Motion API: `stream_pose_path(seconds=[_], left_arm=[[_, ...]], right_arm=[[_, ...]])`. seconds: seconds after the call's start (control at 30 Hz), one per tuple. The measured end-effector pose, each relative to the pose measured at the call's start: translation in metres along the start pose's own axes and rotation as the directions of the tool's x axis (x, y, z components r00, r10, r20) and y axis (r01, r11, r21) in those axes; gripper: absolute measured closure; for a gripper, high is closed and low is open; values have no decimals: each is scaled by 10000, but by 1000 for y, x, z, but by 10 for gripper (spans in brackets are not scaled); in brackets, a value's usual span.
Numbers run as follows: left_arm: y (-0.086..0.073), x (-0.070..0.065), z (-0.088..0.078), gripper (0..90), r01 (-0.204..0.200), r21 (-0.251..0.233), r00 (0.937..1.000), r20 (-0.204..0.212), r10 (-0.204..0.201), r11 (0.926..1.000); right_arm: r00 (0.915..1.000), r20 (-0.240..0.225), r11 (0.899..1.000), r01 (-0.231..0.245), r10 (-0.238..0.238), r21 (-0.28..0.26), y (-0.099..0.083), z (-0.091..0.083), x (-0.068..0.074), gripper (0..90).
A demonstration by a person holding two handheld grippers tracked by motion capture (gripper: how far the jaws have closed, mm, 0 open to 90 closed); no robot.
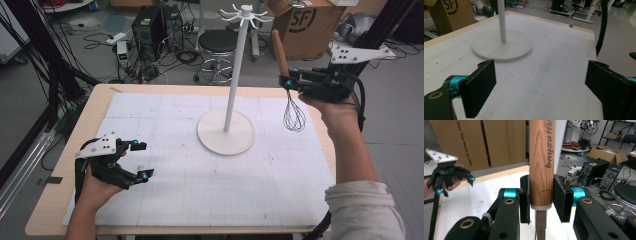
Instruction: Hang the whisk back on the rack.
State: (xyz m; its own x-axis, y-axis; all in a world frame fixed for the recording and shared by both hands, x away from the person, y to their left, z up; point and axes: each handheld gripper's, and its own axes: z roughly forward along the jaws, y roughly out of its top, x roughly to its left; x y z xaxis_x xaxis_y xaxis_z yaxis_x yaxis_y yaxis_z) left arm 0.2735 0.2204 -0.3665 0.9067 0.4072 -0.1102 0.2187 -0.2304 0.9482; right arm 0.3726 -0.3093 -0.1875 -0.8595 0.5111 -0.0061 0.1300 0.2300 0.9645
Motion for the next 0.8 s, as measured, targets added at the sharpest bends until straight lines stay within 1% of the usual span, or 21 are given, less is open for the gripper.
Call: stream_pose_path(seconds=[0.1, 0.27, 0.33, 0.43, 0.53, 0.6, 0.7, 0.77, 0.8], left_arm=[[-1, 0, 0, 106, 26, -18, 10000, -16, -27, 10000], [-1, 1, -2, 106, 49, -45, 10000, -15, -49, 10000], [-1, 1, -2, 106, 80, -68, 10000, -28, -80, 9999], [-1, 2, -2, 106, 49, -37, 10000, -16, -49, 10000], [-2, 2, -2, 106, 87, -46, 10000, -46, -87, 10000], [-2, 3, -2, 106, 54, -47, 10000, -61, -54, 10000], [-2, 3, -3, 106, 89, -35, 9999, -78, -89, 10000], [-2, 3, -3, 106, 123, -73, 9999, -62, -123, 9999], [-2, 3, -4, 106, 123, -81, 9999, -69, -124, 9999]], right_arm=[[9998, 191, 9999, -51, 49, 146, 7, 3, -6, 699], [9978, 664, 9992, -99, 73, 382, 15, 8, -15, 699], [9966, 819, 9992, -52, 19, 403, 18, 9, -18, 699], [9943, 1057, 9992, -167, 127, 374, 22, 12, -23, 699], [9935, 1126, 9983, -249, 189, 522, 23, 14, -24, 699], [9928, 1188, 9985, -195, 134, 510, 23, 16, -26, 699], [9923, 1209, 9971, -352, 269, 673, 24, 19, -26, 699], [9914, 1286, 9972, -327, 238, 678, 24, 22, -27, 698], [9920, 1236, 9973, -325, 242, 653, 25, 23, -28, 699]])
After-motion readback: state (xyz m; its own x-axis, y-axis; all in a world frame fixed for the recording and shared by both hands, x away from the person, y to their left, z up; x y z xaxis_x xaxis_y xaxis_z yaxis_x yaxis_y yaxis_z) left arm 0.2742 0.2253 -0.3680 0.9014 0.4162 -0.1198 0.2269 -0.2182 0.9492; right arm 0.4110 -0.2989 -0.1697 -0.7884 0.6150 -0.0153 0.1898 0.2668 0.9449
